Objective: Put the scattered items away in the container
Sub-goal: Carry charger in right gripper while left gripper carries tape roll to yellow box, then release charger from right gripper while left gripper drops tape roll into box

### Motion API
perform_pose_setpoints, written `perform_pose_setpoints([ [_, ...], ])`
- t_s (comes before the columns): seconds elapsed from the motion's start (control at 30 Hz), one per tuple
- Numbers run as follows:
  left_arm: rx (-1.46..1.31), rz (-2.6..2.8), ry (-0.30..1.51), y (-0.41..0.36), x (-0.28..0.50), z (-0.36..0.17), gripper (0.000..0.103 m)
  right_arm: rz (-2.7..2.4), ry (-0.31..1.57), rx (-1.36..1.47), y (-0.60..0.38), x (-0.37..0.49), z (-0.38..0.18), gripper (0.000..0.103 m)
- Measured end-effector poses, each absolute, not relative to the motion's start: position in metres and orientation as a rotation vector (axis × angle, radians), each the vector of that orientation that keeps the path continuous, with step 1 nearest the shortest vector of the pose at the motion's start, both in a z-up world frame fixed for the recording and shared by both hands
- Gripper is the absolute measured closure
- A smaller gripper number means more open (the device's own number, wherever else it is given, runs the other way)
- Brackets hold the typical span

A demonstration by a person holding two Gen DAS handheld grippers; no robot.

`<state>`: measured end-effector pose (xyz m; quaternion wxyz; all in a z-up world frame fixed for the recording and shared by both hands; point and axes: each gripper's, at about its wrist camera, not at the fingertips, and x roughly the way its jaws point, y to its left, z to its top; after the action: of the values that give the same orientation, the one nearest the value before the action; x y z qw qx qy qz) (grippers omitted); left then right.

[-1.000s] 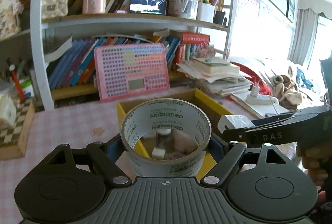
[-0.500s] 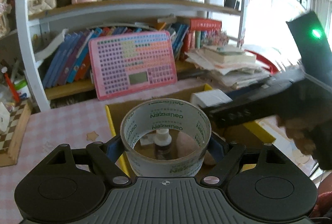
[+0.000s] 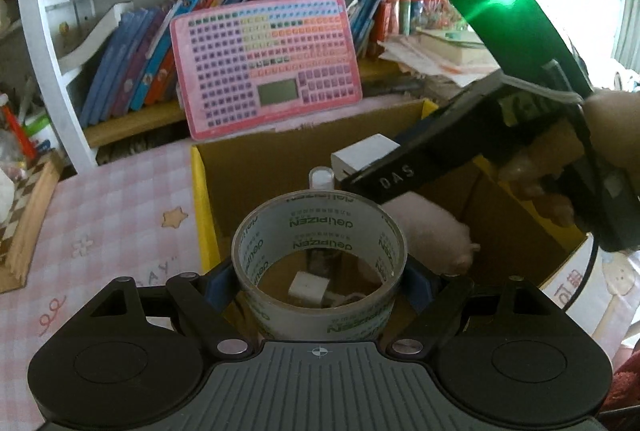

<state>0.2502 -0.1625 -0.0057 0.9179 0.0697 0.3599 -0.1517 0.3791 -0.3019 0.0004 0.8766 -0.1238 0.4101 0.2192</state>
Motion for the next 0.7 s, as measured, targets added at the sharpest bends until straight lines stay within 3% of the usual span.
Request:
perform_pose_setpoints([
  [0.47, 0.236, -0.287, 0.741, -0.172, 0.252, -0.01, 0.018, 0.488, 0.951, -0.243, -0.292, 0.403, -0.019, 0.035],
  [0.7, 0.248, -0.291, 0.668, -0.173, 0.24, 0.001, 0.008, 0.491, 0.971, -0.231, -0.287, 0.407, -0.024, 0.035],
])
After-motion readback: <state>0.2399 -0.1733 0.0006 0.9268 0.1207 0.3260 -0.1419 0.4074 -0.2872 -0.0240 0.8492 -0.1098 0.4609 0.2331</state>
